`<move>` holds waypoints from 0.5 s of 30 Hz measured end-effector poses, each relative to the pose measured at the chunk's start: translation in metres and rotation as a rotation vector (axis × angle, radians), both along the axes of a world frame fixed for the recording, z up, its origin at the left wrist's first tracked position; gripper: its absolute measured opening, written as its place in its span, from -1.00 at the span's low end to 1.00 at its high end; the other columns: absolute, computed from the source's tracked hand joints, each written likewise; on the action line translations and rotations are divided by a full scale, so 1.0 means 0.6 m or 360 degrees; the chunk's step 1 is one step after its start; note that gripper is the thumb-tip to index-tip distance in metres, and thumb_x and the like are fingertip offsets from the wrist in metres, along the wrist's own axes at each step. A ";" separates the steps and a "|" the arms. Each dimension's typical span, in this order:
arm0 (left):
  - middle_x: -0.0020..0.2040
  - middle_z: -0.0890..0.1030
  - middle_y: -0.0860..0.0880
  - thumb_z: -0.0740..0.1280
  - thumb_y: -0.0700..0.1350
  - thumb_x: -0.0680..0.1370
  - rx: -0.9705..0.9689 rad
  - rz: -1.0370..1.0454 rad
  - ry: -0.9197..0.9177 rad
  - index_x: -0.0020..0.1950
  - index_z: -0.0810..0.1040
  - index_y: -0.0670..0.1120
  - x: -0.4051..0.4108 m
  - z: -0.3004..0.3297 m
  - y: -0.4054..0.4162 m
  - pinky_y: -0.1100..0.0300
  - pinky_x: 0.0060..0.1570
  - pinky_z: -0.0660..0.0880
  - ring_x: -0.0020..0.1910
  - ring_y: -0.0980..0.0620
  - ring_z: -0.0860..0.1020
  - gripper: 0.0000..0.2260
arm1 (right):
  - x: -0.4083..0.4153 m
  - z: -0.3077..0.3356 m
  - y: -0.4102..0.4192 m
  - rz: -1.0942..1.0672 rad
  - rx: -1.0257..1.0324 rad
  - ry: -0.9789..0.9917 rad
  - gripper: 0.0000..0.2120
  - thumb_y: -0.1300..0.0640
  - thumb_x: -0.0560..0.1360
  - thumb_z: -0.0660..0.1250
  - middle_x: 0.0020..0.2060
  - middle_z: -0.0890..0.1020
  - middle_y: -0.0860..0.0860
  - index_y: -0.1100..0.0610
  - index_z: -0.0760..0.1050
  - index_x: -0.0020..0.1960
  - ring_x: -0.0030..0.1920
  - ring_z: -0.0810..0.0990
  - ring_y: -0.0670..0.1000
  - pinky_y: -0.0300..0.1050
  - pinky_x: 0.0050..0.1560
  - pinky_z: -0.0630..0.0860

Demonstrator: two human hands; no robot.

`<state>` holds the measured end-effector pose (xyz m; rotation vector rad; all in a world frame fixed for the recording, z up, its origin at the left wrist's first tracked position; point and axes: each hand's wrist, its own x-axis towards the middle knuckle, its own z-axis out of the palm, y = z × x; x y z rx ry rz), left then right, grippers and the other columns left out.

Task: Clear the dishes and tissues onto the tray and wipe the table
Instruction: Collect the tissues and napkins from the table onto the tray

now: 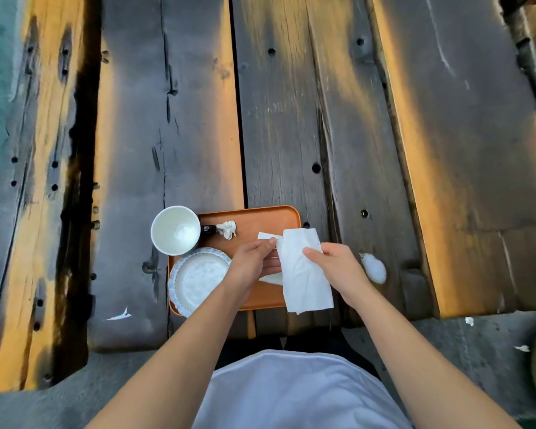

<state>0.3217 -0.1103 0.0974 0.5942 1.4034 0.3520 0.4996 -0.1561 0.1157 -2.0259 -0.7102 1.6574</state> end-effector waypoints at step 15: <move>0.02 0.74 -0.09 0.49 0.15 0.47 -0.0036 -0.0119 0.0027 0.11 0.64 -0.11 0.003 -0.006 0.019 -0.08 0.06 0.66 0.00 -0.11 0.72 -0.62 | -0.007 -0.021 0.028 0.0076 0.0033 -0.0007 -0.79 0.05 0.46 0.48 -0.14 0.74 0.06 0.19 0.64 -0.05 -0.11 0.73 0.09 0.27 0.04 0.62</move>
